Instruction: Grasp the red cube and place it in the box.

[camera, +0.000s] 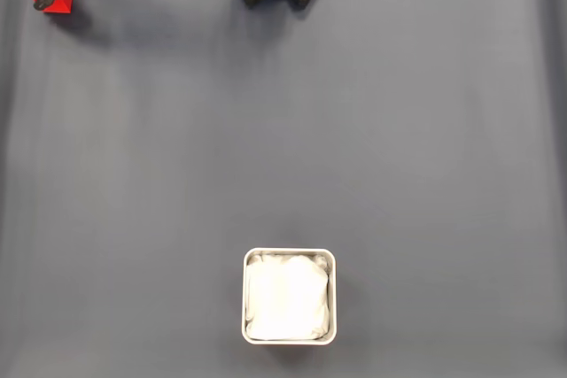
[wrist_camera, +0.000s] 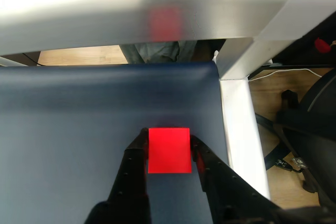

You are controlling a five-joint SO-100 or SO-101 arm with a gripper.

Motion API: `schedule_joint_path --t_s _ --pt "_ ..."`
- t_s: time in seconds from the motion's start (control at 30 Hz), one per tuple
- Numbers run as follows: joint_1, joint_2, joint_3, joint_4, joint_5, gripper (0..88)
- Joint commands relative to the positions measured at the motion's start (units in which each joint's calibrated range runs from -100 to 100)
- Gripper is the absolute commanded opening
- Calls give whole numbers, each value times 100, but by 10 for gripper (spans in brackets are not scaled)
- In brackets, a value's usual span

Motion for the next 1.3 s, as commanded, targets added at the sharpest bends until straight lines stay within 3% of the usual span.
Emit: schedule_joint_path --t_s 0.0,1.27 --pt "-60 -62 -234 -23 59 0" --pt "-2241 -764 -2460 2535 -44 0"
